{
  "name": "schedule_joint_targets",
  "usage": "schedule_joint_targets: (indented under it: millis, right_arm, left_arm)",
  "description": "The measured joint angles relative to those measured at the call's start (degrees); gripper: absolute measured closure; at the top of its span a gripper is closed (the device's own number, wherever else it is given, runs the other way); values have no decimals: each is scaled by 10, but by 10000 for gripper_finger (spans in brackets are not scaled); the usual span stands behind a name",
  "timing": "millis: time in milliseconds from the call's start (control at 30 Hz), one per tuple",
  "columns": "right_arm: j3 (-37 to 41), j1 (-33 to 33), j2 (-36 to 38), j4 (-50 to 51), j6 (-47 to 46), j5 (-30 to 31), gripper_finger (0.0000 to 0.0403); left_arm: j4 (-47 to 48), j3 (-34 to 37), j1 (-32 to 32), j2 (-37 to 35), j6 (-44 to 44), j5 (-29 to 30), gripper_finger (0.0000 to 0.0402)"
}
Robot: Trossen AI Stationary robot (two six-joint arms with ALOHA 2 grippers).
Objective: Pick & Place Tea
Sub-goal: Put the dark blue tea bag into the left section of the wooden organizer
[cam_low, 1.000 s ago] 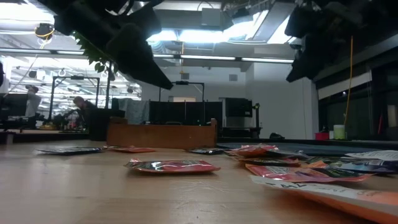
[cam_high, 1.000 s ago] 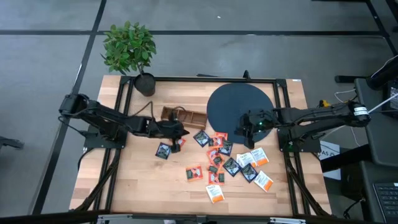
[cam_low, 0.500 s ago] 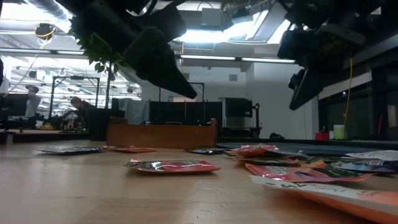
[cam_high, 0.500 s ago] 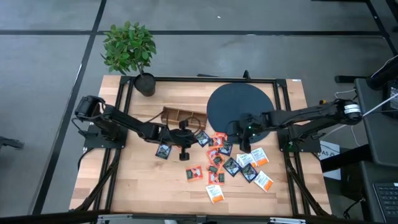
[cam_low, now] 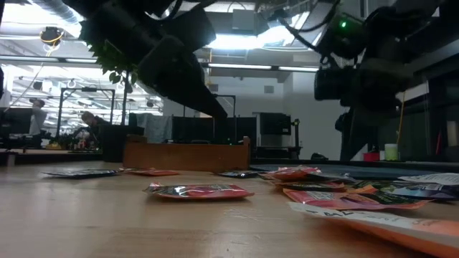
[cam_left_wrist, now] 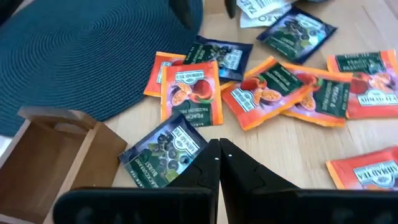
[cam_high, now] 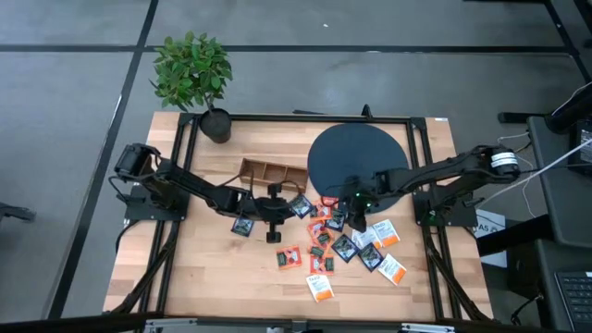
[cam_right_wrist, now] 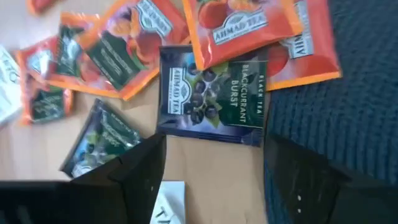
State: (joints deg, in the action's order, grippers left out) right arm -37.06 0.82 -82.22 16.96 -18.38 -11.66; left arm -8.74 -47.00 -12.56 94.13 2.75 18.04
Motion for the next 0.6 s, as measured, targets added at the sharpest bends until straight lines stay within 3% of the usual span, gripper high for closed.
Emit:
schedule_joint_targets:
  millis: [100, 300, 600]
  right_arm:
    - [0, 7, -24, -28, 26, 1, 128]
    - [0, 9, -47, -39, 36, 75, 128]
    - [0, 9, -48, -44, 36, 71, 128]
  left_arm:
    - [1, 0, -14, 0, -9, 22, 400]
    - [4, 0, -25, 0, -16, 34, 399]
    - [5, 0, -24, 0, -15, 34, 400]
